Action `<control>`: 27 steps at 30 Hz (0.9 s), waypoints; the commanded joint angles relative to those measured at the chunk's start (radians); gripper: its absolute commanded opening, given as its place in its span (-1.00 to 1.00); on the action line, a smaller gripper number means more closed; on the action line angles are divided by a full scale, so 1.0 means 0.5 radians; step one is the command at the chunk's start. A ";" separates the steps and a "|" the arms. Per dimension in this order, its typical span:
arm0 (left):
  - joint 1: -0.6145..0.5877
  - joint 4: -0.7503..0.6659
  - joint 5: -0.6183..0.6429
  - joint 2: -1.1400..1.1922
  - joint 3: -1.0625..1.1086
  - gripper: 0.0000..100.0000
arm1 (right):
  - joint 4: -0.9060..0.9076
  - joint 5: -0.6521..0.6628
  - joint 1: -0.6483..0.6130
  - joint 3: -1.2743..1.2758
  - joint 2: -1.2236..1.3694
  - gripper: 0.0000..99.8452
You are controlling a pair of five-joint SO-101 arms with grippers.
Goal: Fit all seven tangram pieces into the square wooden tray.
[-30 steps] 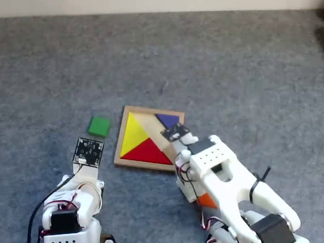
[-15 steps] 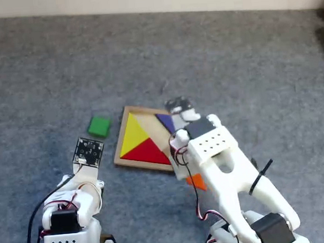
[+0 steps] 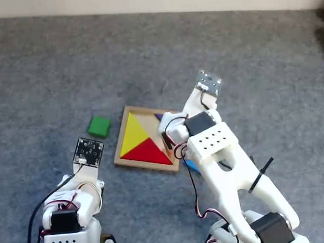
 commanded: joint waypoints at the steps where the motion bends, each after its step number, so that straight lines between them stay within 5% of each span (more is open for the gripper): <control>1: -0.023 0.006 0.006 -0.014 0.035 -0.99 | -0.149 -0.132 -0.029 -0.127 -0.029 -0.94; 8: -0.023 0.006 0.006 -0.014 0.035 -0.99 | -0.272 -0.120 -0.029 -0.127 -0.029 -0.94; 27: -0.023 0.006 0.006 -0.014 0.035 -0.99 | -0.133 1.504 -0.014 -0.127 -0.029 -0.94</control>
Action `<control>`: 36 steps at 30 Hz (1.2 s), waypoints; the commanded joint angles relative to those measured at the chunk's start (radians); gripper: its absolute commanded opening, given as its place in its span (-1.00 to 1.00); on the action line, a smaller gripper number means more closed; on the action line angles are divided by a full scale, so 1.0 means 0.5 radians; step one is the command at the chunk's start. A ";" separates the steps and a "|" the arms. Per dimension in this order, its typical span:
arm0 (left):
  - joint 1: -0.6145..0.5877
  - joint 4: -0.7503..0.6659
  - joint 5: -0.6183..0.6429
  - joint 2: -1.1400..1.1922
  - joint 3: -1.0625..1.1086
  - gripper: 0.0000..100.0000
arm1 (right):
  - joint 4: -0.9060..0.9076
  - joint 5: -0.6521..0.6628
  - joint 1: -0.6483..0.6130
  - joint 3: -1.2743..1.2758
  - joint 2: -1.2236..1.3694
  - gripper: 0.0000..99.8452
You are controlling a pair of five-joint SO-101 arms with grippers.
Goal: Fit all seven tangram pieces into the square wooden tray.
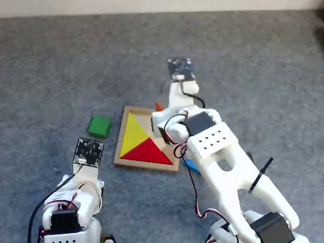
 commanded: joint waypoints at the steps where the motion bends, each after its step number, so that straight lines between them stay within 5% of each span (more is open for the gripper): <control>1: -0.023 0.006 0.006 -0.014 0.035 -0.99 | 0.152 0.267 -0.011 -0.127 -0.029 -0.94; 10: -0.023 0.006 0.006 -0.014 0.035 -0.99 | 0.222 0.598 0.318 0.005 -0.008 -0.94; 14: -0.023 0.006 0.006 -0.014 0.035 -0.99 | 0.143 0.623 0.305 0.124 0.216 -0.92; 23: -0.023 0.006 0.006 -0.014 0.035 -0.99 | 0.149 0.783 0.281 -0.143 0.569 -0.47; 36: -0.023 0.006 0.006 -0.014 0.035 -0.99 | 0.471 0.976 0.275 -0.158 0.287 -0.46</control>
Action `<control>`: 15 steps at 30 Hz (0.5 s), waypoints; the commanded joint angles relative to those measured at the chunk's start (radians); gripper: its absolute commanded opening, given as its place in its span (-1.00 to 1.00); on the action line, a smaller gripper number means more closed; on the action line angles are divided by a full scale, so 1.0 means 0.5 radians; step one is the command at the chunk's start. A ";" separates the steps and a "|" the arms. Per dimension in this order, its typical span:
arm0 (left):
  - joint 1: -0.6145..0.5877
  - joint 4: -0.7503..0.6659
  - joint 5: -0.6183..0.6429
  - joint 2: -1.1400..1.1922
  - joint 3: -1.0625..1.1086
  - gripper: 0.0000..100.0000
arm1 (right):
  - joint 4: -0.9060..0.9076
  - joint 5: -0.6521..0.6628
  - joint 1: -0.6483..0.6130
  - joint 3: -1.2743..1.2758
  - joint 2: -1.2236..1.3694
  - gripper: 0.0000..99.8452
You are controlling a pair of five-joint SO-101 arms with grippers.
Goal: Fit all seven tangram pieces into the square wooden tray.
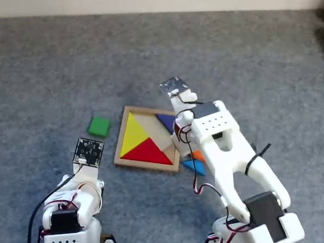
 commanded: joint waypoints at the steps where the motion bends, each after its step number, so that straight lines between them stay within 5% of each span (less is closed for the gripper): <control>1: -0.023 0.006 0.006 -0.014 0.035 -0.99 | 0.023 0.052 0.002 -0.091 -0.060 -0.47; 10: -0.023 0.006 0.006 -0.014 0.035 -0.99 | -0.118 0.055 -0.035 -0.103 0.339 -0.48; 15: -0.023 0.006 0.006 -0.014 0.035 -0.99 | -0.121 0.181 -0.002 -0.112 0.367 -0.68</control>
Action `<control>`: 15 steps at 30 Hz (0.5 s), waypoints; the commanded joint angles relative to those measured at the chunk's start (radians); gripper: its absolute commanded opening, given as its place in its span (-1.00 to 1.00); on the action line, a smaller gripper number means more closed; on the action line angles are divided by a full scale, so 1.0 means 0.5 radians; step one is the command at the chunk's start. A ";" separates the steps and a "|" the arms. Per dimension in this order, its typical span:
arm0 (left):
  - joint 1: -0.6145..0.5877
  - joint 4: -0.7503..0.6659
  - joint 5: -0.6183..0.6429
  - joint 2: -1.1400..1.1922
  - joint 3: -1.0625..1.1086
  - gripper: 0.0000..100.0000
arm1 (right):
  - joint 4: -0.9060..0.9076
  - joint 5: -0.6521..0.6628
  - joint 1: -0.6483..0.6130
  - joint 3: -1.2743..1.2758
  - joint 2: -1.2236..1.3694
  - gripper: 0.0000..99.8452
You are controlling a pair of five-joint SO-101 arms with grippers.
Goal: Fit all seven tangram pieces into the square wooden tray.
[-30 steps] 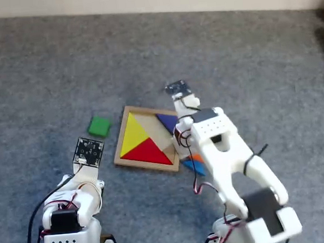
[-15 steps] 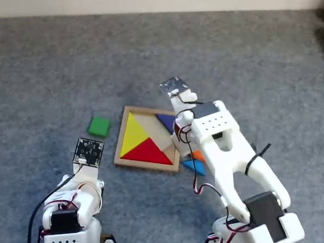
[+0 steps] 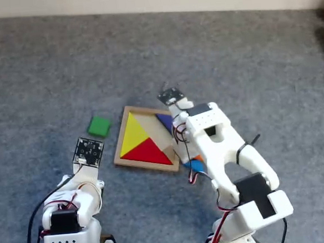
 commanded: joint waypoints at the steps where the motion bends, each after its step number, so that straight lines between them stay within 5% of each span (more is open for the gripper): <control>1: -0.023 0.006 0.006 -0.014 0.035 -0.99 | -0.051 0.077 -0.002 -0.100 -0.026 -0.74; 9: -0.023 0.006 0.006 -0.014 0.035 -0.99 | -0.075 0.095 0.048 -0.106 -0.035 -0.93; 15: -0.023 0.006 0.006 -0.014 0.035 -0.99 | -0.075 0.387 0.115 -0.164 -0.198 -0.99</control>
